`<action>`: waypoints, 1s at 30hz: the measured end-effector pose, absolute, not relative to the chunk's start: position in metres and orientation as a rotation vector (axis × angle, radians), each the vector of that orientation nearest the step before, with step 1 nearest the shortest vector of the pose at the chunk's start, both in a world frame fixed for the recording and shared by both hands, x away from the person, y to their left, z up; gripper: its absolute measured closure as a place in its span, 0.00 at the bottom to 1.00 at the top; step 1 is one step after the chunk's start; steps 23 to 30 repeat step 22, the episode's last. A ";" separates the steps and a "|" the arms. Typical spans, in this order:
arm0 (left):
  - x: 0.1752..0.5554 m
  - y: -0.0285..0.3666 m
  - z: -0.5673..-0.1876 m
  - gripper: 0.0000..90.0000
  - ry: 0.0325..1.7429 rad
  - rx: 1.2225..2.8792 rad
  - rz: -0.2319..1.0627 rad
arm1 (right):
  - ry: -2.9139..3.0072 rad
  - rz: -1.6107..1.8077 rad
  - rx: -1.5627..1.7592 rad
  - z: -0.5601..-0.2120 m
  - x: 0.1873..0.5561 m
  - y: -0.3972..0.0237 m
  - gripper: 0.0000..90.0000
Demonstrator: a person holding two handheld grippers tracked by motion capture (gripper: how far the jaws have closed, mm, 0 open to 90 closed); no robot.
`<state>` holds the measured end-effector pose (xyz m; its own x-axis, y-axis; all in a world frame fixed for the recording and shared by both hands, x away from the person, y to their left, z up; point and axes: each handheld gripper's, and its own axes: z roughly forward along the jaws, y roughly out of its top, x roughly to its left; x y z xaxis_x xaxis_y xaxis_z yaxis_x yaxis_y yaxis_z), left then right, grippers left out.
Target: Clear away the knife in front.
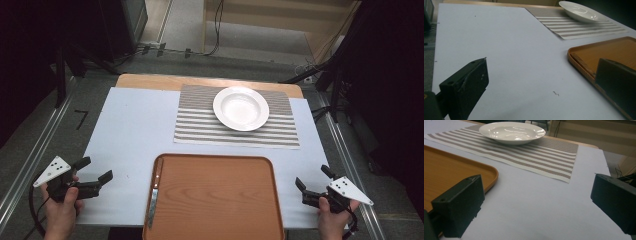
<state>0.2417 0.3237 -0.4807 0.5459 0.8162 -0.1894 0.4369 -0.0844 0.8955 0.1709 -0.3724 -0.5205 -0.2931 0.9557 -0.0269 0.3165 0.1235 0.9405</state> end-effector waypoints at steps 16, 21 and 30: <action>0.244 0.320 -0.494 0.00 1.038 1.711 0.406 | 1.720 1.174 1.242 -0.521 0.171 -0.372 0.00; 0.244 0.321 -0.495 0.00 1.038 1.702 0.392 | 1.718 1.172 1.247 -0.521 0.172 -0.373 0.00; 0.245 0.321 -0.495 0.00 1.038 1.700 0.392 | 1.719 1.168 1.247 -0.521 0.172 -0.372 0.00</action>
